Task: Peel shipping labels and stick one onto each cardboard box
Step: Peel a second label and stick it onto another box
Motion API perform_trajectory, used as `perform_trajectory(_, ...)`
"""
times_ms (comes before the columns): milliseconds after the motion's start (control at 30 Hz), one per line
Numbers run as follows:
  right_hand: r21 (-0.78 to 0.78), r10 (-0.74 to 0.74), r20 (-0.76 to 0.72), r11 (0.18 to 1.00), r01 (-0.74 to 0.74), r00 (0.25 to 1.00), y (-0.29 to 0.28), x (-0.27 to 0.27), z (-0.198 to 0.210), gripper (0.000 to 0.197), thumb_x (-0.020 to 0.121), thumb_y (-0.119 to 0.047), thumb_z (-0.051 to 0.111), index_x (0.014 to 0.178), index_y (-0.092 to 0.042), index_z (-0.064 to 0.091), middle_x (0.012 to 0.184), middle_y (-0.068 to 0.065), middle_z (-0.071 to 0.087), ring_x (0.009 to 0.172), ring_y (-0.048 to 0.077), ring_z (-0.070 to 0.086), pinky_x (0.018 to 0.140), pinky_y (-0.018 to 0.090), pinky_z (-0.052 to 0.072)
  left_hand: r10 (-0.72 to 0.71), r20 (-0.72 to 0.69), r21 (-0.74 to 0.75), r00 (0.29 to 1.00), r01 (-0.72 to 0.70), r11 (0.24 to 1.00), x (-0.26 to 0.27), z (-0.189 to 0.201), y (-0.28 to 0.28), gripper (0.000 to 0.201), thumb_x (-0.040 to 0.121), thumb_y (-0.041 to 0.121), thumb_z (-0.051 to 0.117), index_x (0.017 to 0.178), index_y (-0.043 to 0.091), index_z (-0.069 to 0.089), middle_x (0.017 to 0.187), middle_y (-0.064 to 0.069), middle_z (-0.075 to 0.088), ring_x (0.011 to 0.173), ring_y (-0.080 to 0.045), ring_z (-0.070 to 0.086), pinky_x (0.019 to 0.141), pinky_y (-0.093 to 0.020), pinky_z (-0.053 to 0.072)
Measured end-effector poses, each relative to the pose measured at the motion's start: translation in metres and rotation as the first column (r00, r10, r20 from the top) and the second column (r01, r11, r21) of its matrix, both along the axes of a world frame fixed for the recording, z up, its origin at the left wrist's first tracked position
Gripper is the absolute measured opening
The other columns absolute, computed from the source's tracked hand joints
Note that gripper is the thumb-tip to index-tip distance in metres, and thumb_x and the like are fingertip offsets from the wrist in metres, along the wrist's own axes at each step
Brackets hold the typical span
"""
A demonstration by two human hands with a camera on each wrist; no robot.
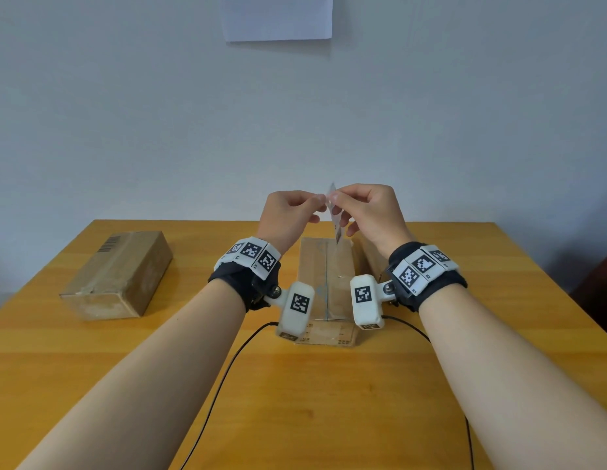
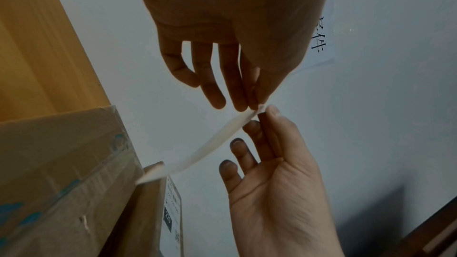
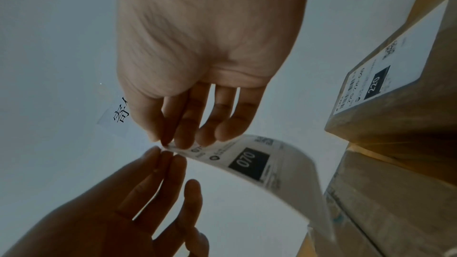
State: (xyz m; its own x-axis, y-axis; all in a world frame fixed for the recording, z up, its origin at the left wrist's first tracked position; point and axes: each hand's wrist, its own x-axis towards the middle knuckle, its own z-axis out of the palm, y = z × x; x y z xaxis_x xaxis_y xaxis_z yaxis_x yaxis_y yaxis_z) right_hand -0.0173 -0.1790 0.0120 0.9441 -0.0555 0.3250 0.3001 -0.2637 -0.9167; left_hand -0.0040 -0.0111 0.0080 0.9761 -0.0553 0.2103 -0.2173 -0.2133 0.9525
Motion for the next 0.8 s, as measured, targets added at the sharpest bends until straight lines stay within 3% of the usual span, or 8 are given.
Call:
perform_trajectory(100, 0.023, -0.004, -0.01, 1.0, 0.004, 1.0, -0.001, -0.001, -0.001, 0.013, 0.096, -0.018, 0.069, 0.093, -0.012, 0.08, 0.078, 0.004, 0.074, 0.061, 0.015, 0.065, 0.052, 0.033, 0.055, 0.025, 0.01, 0.0, 1.0, -0.025, 1.0, 0.002, -0.001, 0.001, 0.02, 0.096, 0.029, 0.068, 0.089, 0.013, 0.079, 0.091, 0.004, 0.079, 0.079, -0.009, 0.075, 0.068, -0.021, 0.049)
perform_trajectory(267, 0.083, 0.008, -0.076, 0.997, -0.001, 0.997, -0.001, -0.003, -0.002, 0.016, 0.1, -0.022, 0.064, 0.098, -0.012, 0.077, 0.084, 0.005, 0.075, 0.067, 0.02, 0.068, 0.055, 0.035, 0.058, 0.032, 0.022, -0.01, 0.999, -0.031, 0.999, 0.0, 0.0, 0.001, 0.018, 0.096, 0.023, 0.066, 0.093, 0.011, 0.079, 0.092, 0.003, 0.079, 0.076, -0.007, 0.074, 0.059, -0.01, 0.047)
perform_trajectory(400, 0.117, 0.076, -0.144, 0.991, -0.059, 0.987, 0.001, -0.007, -0.002, 0.021, 0.101, -0.029, 0.063, 0.101, -0.014, 0.078, 0.095, 0.006, 0.077, 0.073, 0.025, 0.071, 0.057, 0.037, 0.059, 0.019, 0.012, -0.008, 1.0, -0.019, 1.0, -0.003, 0.001, -0.001, 0.018, 0.095, 0.024, 0.067, 0.093, 0.011, 0.079, 0.092, 0.001, 0.079, 0.075, -0.006, 0.074, 0.058, -0.012, 0.049)
perform_trajectory(533, 0.076, 0.074, -0.178, 0.995, -0.062, 0.981, -0.001, -0.012, -0.003, 0.026, 0.098, -0.04, 0.067, 0.102, -0.017, 0.079, 0.097, 0.003, 0.078, 0.075, 0.023, 0.073, 0.062, 0.039, 0.062, 0.011, -0.004, -0.007, 1.0, -0.011, 1.0, -0.005, -0.001, -0.001, 0.017, 0.093, 0.027, 0.069, 0.091, 0.013, 0.079, 0.089, 0.003, 0.08, 0.075, -0.006, 0.073, 0.064, -0.018, 0.05)
perform_trajectory(667, 0.035, 0.022, -0.17, 0.999, -0.016, 0.985, -0.002, -0.011, -0.004, 0.017, 0.097, -0.029, 0.071, 0.103, -0.016, 0.079, 0.096, 0.004, 0.078, 0.075, 0.021, 0.073, 0.066, 0.042, 0.065, 0.017, -0.007, 0.006, 1.0, -0.017, 1.0, -0.006, -0.003, -0.001, 0.014, 0.094, 0.028, 0.07, 0.086, 0.019, 0.078, 0.087, 0.006, 0.078, 0.076, -0.008, 0.074, 0.066, -0.024, 0.051)
perform_trajectory(800, 0.057, -0.018, -0.15, 0.998, 0.027, 0.988, -0.002, -0.013, 0.001, 0.014, 0.098, -0.024, 0.068, 0.102, -0.014, 0.077, 0.092, 0.004, 0.078, 0.072, 0.021, 0.073, 0.059, 0.036, 0.062, 0.045, 0.004, -0.019, 0.999, -0.045, 0.999, -0.006, -0.002, 0.0, 0.015, 0.094, 0.024, 0.069, 0.089, 0.015, 0.079, 0.091, 0.003, 0.079, 0.072, -0.006, 0.073, 0.066, -0.022, 0.05)
